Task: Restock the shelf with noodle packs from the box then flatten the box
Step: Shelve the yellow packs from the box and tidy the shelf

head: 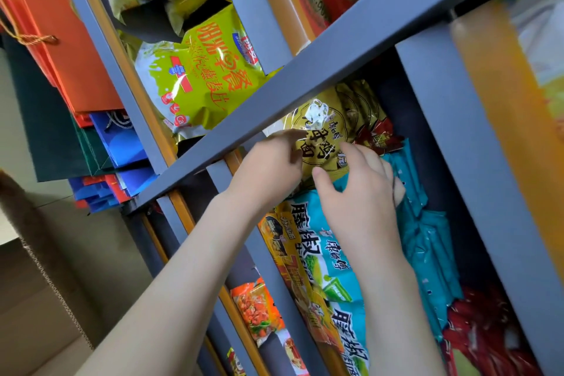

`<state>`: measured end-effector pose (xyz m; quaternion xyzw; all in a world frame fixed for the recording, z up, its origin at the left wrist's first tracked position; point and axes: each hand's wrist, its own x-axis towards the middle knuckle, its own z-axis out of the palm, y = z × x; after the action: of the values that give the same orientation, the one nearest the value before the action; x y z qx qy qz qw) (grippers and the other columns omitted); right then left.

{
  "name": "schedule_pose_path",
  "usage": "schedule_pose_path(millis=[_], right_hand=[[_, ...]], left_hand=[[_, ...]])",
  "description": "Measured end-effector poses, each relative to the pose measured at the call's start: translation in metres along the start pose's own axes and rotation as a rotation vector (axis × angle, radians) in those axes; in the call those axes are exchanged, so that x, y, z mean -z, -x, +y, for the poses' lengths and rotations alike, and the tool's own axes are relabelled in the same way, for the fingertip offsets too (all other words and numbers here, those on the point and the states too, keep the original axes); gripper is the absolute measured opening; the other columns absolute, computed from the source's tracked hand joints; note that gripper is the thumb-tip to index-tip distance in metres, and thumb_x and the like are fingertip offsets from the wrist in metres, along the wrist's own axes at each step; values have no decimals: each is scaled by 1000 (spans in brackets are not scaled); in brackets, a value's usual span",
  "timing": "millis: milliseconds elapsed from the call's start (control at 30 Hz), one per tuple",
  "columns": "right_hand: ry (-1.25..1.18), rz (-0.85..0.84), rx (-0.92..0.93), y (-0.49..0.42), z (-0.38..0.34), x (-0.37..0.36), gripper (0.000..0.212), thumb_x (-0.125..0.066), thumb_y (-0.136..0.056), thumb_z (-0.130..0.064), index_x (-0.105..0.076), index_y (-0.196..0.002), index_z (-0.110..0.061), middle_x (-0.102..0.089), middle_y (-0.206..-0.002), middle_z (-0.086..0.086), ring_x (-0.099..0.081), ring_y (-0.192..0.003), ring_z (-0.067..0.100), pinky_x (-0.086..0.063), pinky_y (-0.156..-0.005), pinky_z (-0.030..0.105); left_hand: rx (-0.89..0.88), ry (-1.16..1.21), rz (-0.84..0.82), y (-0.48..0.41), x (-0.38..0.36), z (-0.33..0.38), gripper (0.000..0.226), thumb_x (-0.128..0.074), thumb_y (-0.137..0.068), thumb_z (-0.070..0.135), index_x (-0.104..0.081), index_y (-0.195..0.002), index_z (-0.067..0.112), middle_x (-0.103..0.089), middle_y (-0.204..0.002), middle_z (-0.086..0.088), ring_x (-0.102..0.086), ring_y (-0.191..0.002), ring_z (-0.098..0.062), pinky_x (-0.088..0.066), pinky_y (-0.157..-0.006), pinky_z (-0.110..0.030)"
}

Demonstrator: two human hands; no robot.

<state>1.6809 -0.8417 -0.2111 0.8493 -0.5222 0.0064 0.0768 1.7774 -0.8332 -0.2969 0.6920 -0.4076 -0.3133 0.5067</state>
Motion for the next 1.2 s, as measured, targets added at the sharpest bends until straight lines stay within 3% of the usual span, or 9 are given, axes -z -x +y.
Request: schedule_pose_path(millis=[167, 233, 333, 433, 567, 667, 900, 1033, 1200], right_hand=[[-23, 62, 74, 14, -12, -3, 50, -60, -87, -34, -48, -134, -21, -44, -142, -5, -31, -134, 17, -12, -112, 43], [-71, 104, 124, 25, -23, -6, 51, -64, -84, -30, -50, -132, -21, -44, -142, -1, -30, -133, 17, -12, -111, 44], [-152, 137, 241, 49, -44, -14, 53, -60, -80, -30, -52, -131, -21, -44, -142, 2, -27, -131, 17, -16, -106, 42], [-292, 85, 347, 75, -70, -29, 55, -56, -80, -29, -51, -133, -18, -43, -143, 4, -29, -132, 18, -20, -105, 39], [-415, -121, 487, 110, -111, -73, 59, -53, -83, -25, -41, -141, -20, -37, -148, 4, -27, -135, 19, -26, -110, 37], [-440, -386, 604, 132, -149, -124, 60, -53, -89, -22, -32, -146, -22, -29, -153, 2, -20, -139, 18, -21, -113, 35], [-416, -881, 840, 184, -229, -308, 55, -43, -96, -10, -27, -147, -23, -28, -152, -3, -20, -140, 15, -17, -114, 31], [-430, -1082, 712, 217, -266, -425, 60, -40, -94, -1, -25, -147, -24, -27, -152, -2, -23, -139, 16, -25, -113, 31], [-542, -1164, 469, 230, -319, -537, 60, -47, -95, -8, -22, -148, -17, -26, -153, 3, -23, -141, 20, -26, -115, 33]], left_hand=[[-39, 20, 13, 18, 5, -1, 41, -43, -95, 15, -51, -134, 25, -55, -135, 1, -51, -122, -16, -40, -92, -23], [-55, 45, 45, 36, 15, -4, 43, -44, -91, 7, -56, -129, 24, -59, -129, 4, -53, -118, -12, -37, -88, -16], [-36, 155, 184, 78, 36, -15, 42, -48, -86, -2, -63, -116, 24, -65, -111, 12, -58, -102, 1, -40, -81, -8], [21, 176, 340, 123, 53, -42, 35, -49, -87, -1, -65, -109, 21, -66, -102, 13, -60, -98, 2, -46, -83, -13], [192, 179, 432, 176, 70, -95, 33, -50, -88, -5, -63, -108, 18, -67, -100, 9, -62, -96, -3, -49, -83, -17], [383, 110, 493, 210, 79, -155, 34, -51, -87, -3, -62, -109, 20, -67, -101, 11, -61, -94, 2, -48, -83, -14], [1051, -36, 479, 269, 74, -345, 32, -43, -98, 21, -49, -129, 16, -61, -122, -3, -50, -87, -6, -38, -70, -16], [1257, -31, 451, 288, 64, -469, 37, -45, -97, 23, -45, -132, 11, -59, -125, -10, -58, -97, -20, -45, -76, -26], [1439, 277, 670, 289, 69, -619, 54, -50, -94, 25, -34, -144, 11, -52, -134, -16, -55, -115, -32, -47, -94, -33]])
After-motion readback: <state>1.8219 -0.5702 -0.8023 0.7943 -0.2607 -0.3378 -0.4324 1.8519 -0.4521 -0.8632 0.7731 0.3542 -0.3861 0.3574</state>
